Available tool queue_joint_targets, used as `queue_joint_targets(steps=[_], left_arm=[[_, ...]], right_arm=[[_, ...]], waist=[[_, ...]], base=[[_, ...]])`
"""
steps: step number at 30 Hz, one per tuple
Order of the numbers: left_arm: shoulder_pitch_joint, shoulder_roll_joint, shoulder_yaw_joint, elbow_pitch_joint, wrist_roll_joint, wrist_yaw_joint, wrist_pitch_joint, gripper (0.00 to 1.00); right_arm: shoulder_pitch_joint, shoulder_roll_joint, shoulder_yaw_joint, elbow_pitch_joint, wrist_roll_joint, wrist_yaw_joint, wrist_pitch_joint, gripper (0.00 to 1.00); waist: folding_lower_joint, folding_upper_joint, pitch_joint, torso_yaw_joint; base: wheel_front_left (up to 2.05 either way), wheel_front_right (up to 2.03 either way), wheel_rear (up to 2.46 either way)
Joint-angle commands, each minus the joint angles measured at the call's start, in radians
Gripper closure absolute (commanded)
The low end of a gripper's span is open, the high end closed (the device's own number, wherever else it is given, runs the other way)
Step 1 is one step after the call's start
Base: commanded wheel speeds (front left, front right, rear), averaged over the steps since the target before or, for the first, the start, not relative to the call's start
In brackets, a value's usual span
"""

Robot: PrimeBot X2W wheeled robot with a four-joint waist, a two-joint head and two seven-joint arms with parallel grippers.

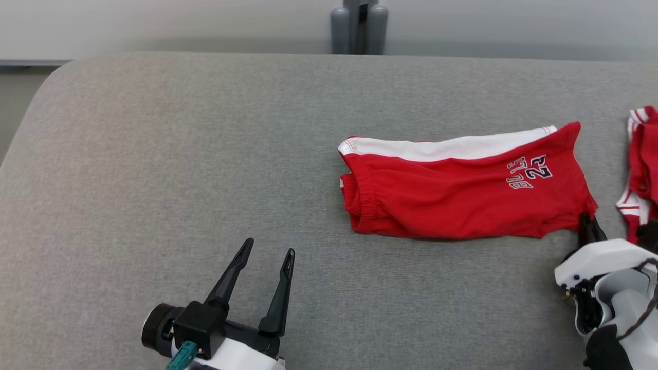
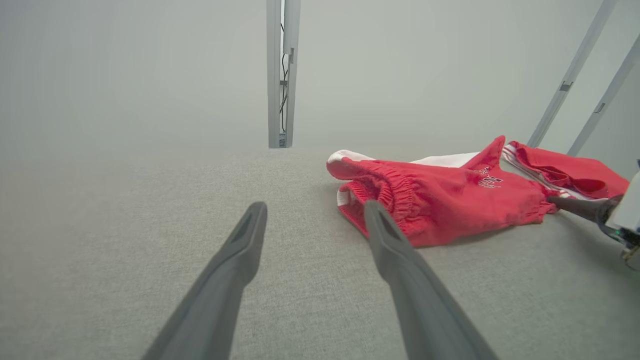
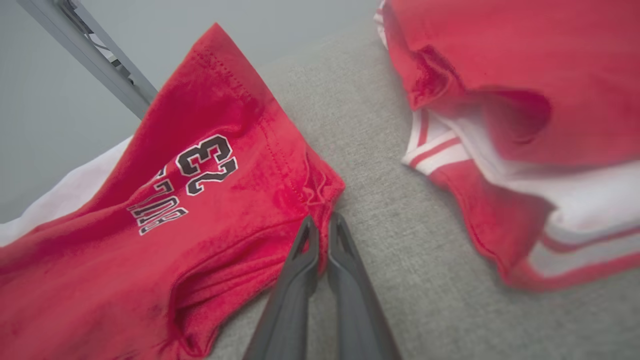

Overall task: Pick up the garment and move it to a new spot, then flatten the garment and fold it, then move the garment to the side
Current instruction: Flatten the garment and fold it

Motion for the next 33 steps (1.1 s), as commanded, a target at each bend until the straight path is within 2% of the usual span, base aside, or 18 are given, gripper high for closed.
queue_joint_targets(steps=[1,7,13,23,33], left_arm=[[0.013,0.003,0.006,-0.002,0.007,-0.006,-0.004,0.00],[0.019,0.003,0.010,0.003,0.011,-0.011,-0.004,0.00],[0.025,0.003,0.002,0.010,0.011,-0.017,-0.004,0.00],[0.032,0.003,-0.013,0.022,0.002,-0.017,-0.004,0.00],[0.033,0.003,-0.032,0.036,-0.007,-0.015,-0.004,0.00]], right_arm=[[0.043,-0.011,0.017,-0.032,0.027,0.000,-0.006,1.00],[0.117,-0.016,0.054,-0.115,0.089,0.000,0.000,1.00],[0.148,-0.018,0.088,-0.186,0.113,0.000,0.013,1.00],[0.201,0.009,0.187,-0.417,0.122,0.000,0.077,1.00],[0.241,0.038,0.318,-0.637,0.105,0.000,0.189,1.00]], waist=[[0.0000,0.0000,-0.022,-0.034],[0.0000,0.0000,-0.049,-0.064],[0.0000,0.0000,-0.071,-0.065],[0.0000,0.0000,-0.099,-0.033],[0.0000,0.0000,-0.128,0.012]], base=[[0.00,0.00,0.00],[0.00,0.00,0.00],[0.00,0.00,0.00],[0.00,0.00,0.00],[0.00,0.00,0.00]])
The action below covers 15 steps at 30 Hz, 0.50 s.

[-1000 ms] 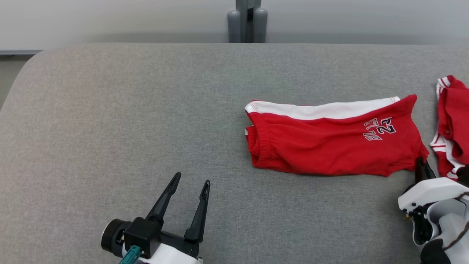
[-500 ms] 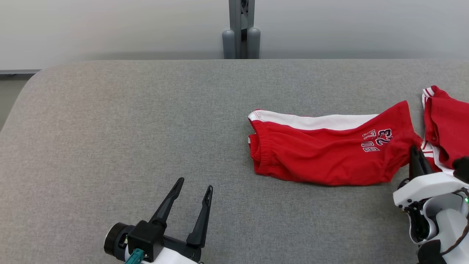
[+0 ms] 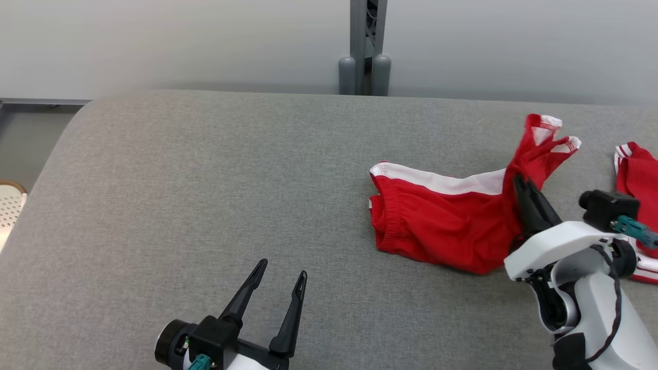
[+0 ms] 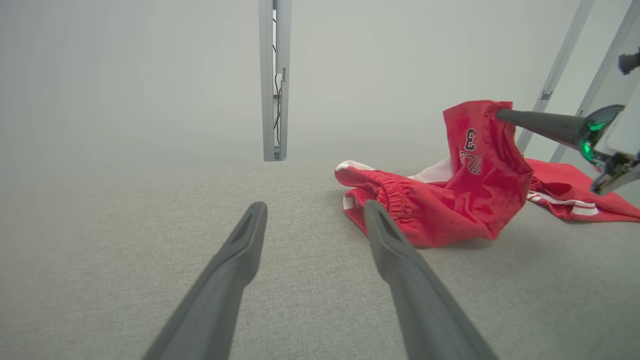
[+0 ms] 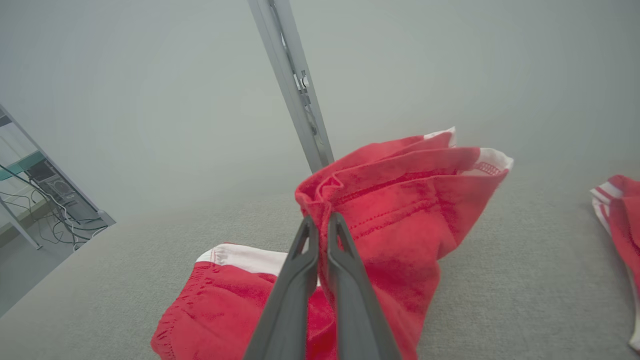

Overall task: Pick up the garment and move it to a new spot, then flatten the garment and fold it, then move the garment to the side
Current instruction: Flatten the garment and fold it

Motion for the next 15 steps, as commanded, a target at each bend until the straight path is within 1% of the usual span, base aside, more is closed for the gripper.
queue_joint_targets(steps=[1,7,15], left_arm=[[0.000,0.003,-0.001,0.002,-0.007,0.001,-0.004,0.00],[0.000,0.003,-0.004,0.008,-0.012,0.006,-0.004,0.00],[-0.009,0.003,-0.003,0.010,-0.014,0.000,-0.004,0.00]], right_arm=[[0.013,0.000,0.017,-0.023,-0.006,0.000,0.016,1.00],[0.024,0.001,0.109,-0.070,0.011,0.000,0.052,1.00],[0.028,0.001,0.224,-0.059,0.012,0.000,0.067,1.00]], waist=[[0.0000,-0.0001,-0.006,0.013],[0.0000,-0.0001,-0.006,0.046],[0.0000,-0.0001,0.009,0.071]], base=[[0.00,0.00,0.00],[0.00,0.00,0.00],[0.00,0.00,0.00]])
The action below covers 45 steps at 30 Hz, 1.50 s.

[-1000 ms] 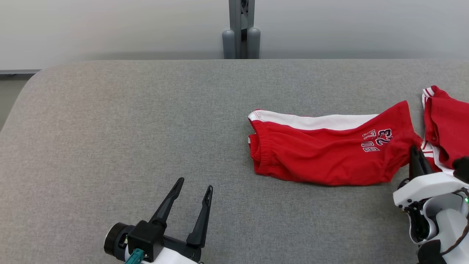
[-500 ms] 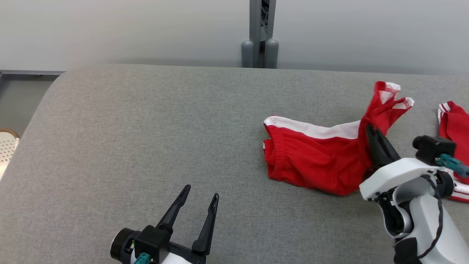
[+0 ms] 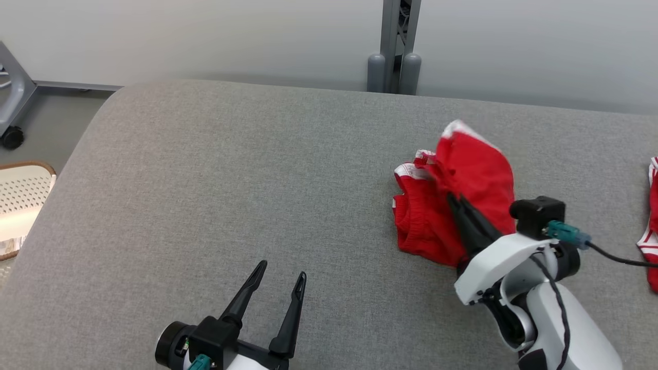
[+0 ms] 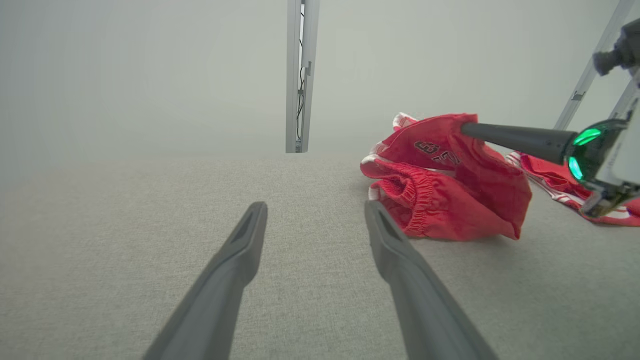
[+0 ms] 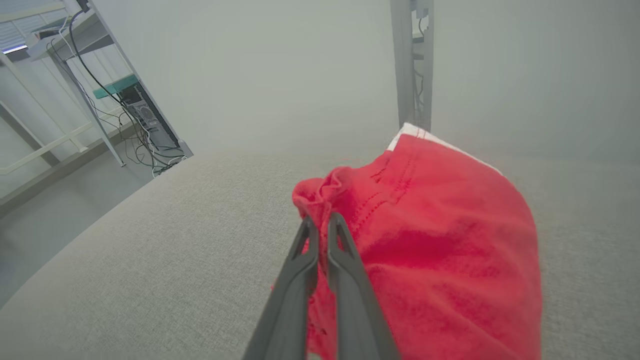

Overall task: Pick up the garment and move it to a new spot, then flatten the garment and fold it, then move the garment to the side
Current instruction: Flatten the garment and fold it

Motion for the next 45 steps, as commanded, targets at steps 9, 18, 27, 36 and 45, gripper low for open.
queue_joint_targets(steps=[9,18,27,36,45], left_arm=[[-0.017,0.003,-0.002,0.007,-0.013,0.001,-0.004,0.00],[-0.017,0.003,0.006,0.019,-0.015,0.011,-0.004,0.00],[0.003,0.004,0.031,-0.027,-0.082,0.014,-0.004,0.00],[0.019,0.004,0.071,-0.051,-0.130,0.051,-0.004,0.00],[0.045,0.004,0.139,-0.099,-0.142,0.108,-0.004,0.00]], right_arm=[[0.031,-0.005,0.095,0.030,0.007,0.000,0.024,1.00],[0.053,-0.005,0.187,0.026,0.027,0.000,0.037,0.00],[0.053,-0.007,0.129,-0.017,0.002,0.000,-0.071,0.00],[0.084,-0.026,0.010,0.030,-0.054,0.000,-0.198,0.00],[0.152,-0.020,-0.080,0.006,-0.152,0.000,-0.251,0.00]], waist=[[0.0000,0.0000,0.018,0.011],[0.0000,0.0000,0.015,-0.002],[0.0000,0.0000,-0.015,-0.049],[0.0000,0.0000,-0.046,-0.120],[0.0000,0.0000,-0.069,-0.183]], base=[[0.00,0.00,0.00],[0.00,0.00,0.00],[0.00,0.00,0.00],[0.00,0.00,0.00],[0.00,0.00,0.00]])
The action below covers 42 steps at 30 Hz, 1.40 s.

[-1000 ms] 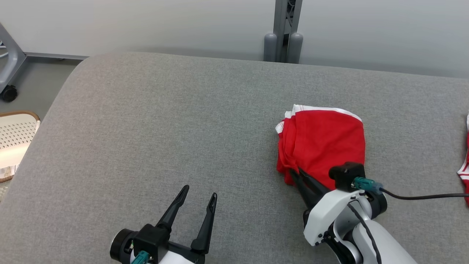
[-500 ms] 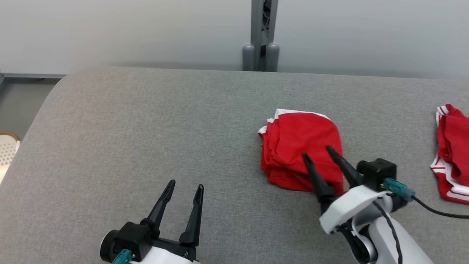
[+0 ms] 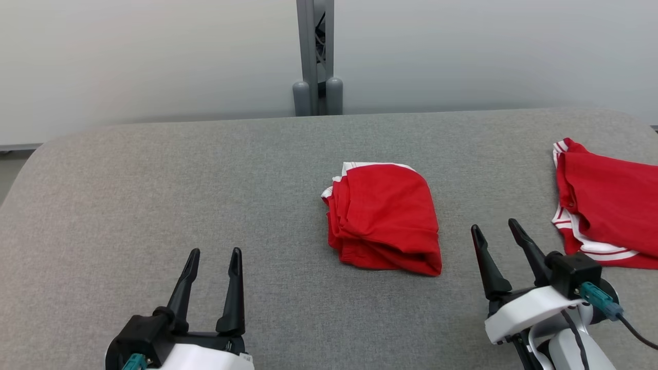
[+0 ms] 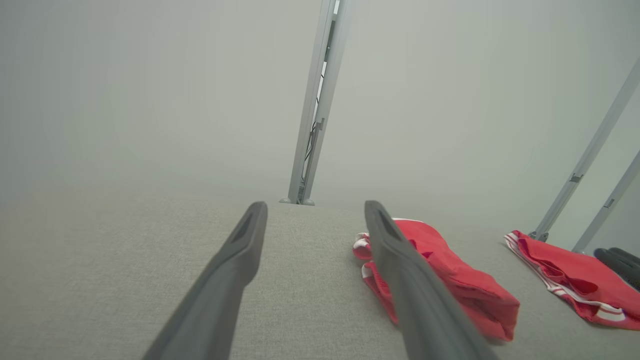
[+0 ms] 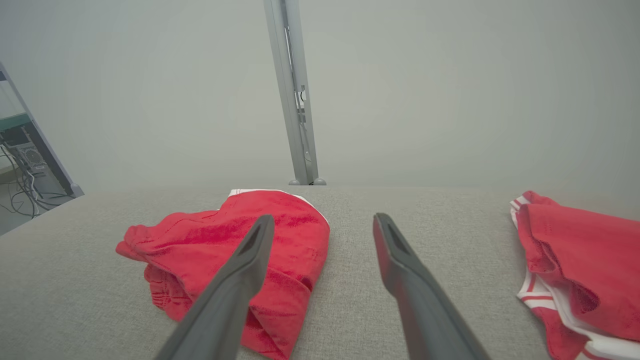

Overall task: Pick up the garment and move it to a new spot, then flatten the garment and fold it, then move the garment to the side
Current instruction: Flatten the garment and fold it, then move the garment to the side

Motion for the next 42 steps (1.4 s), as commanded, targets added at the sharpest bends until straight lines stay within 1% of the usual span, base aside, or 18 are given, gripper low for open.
queue_joint_targets(steps=[1,5,9,12,17,24,35,42], left_arm=[[0.018,0.004,0.015,-0.015,0.004,0.015,-0.004,0.00],[0.028,0.004,0.025,-0.024,0.018,0.024,-0.004,0.00],[0.036,0.004,0.036,-0.037,0.028,0.024,-0.004,0.00],[0.049,0.004,0.048,-0.060,0.058,0.013,-0.004,0.00],[0.069,0.004,0.055,-0.082,0.088,-0.008,-0.004,0.00],[0.092,0.004,0.059,-0.084,0.114,-0.018,-0.004,0.00],[0.100,0.004,0.058,-0.063,0.146,-0.021,-0.004,0.00],[0.094,0.004,0.049,-0.054,0.149,-0.023,-0.004,0.00]], right_arm=[[0.031,0.002,-0.020,-0.048,-0.022,0.000,-0.008,0.00],[0.086,0.005,-0.052,-0.111,-0.047,0.000,-0.008,0.00],[0.151,0.012,-0.074,-0.182,-0.050,0.000,-0.008,0.00],[0.208,0.013,-0.097,-0.231,-0.040,0.000,-0.008,0.00],[0.267,0.016,-0.107,-0.264,-0.035,0.000,-0.008,0.00],[0.289,0.016,-0.106,-0.275,-0.012,0.000,-0.008,0.00],[0.294,0.016,-0.109,-0.281,-0.019,0.000,-0.008,0.00],[0.261,0.016,-0.091,-0.244,0.003,0.000,-0.009,0.00]], waist=[[0.0000,0.0000,-0.012,-0.015],[0.0000,0.0000,-0.024,-0.020],[0.0000,0.0000,-0.033,-0.020],[0.0000,0.0000,-0.043,-0.017],[0.0000,0.0000,-0.057,-0.010],[0.0000,0.0000,-0.068,-0.006],[0.0000,0.0000,-0.067,0.006],[0.0000,0.0000,-0.046,0.017]], base=[[0.00,0.00,0.00],[0.00,0.00,0.00],[0.00,0.00,0.00],[0.00,0.00,0.00],[0.00,0.00,0.00],[0.00,0.00,0.00],[0.00,0.00,0.00],[0.00,0.00,0.00]])
